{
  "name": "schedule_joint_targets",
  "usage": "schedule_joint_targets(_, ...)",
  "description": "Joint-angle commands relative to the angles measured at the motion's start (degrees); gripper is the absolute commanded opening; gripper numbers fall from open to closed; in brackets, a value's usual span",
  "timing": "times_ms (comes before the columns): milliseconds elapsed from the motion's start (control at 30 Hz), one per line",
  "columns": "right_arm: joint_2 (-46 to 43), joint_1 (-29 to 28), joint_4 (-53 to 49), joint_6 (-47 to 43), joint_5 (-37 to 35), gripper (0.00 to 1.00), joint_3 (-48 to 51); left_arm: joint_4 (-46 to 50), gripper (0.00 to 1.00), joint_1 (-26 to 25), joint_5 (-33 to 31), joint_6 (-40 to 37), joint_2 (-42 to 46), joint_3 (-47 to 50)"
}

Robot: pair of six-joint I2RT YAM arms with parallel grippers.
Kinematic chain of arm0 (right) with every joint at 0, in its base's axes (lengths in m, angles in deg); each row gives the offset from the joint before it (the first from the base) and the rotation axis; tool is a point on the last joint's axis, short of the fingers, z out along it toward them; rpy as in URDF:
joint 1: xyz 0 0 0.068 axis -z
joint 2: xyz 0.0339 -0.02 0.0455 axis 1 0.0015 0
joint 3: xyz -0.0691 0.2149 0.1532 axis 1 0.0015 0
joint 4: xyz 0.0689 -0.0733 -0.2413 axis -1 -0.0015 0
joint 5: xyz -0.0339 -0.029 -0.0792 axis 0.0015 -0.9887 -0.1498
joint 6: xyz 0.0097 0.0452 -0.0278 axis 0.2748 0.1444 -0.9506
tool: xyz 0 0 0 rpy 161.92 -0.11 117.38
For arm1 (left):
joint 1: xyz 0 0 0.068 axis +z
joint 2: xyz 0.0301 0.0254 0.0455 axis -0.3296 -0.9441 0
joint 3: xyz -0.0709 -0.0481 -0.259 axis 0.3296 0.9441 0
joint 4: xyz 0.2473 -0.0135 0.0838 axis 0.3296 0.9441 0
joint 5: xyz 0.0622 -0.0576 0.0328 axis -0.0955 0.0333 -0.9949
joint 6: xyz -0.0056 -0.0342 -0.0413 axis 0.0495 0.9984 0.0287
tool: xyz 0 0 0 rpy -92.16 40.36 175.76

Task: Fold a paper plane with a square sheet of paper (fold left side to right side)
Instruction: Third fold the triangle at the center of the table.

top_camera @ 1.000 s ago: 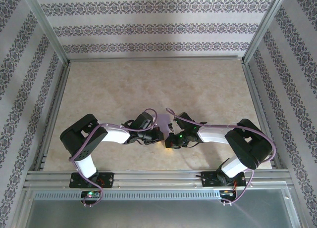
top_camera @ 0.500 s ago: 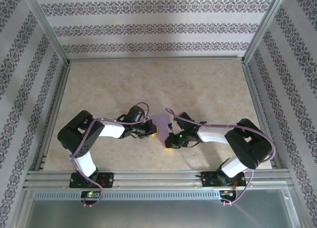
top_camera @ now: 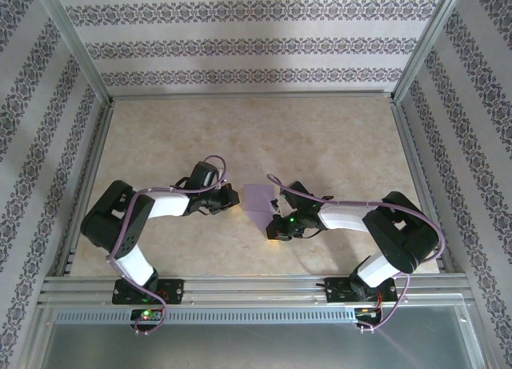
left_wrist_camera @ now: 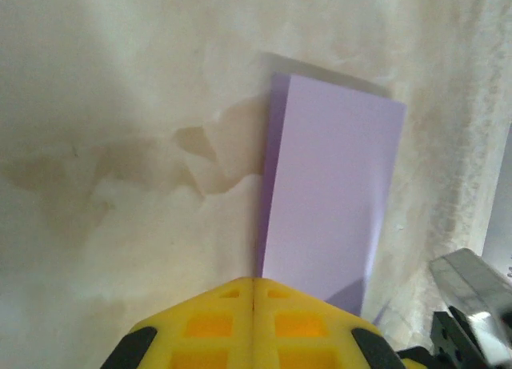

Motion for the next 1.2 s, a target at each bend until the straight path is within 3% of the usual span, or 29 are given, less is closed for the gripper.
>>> schedule_joint_targets(0,2.1,0.1,-6.6,-0.4,-6.4,0.0,1.2,6.1,0.0,0.5,-2.8,-4.1,8.1,0.5)
schedule_joint_targets(167,1.7,0.2,-6.5,-0.5,-6.7,0.0,1.0,7.5,0.0,-2.7,-1.4,-3.8,13.5,2.2)
schedule_joint_targets(433,1.4,0.1,-6.5,-0.1,-7.0,0.0,0.8,4.2,0.0,-10.8,-1.6,-2.1,5.8,-0.6)
schedule_joint_targets(833,1.1,0.2,-7.1,-0.4,-6.9,0.0,0.3,0.5,0.0,-11.7,-2.6,-0.4,-2.5,-3.0)
schedule_joint_targets(1167,-0.8,0.1,-7.8,-0.4,-6.2,0.0,-0.9,7.4,0.0,-11.7,-5.2,-0.4,-4.5,-4.4)
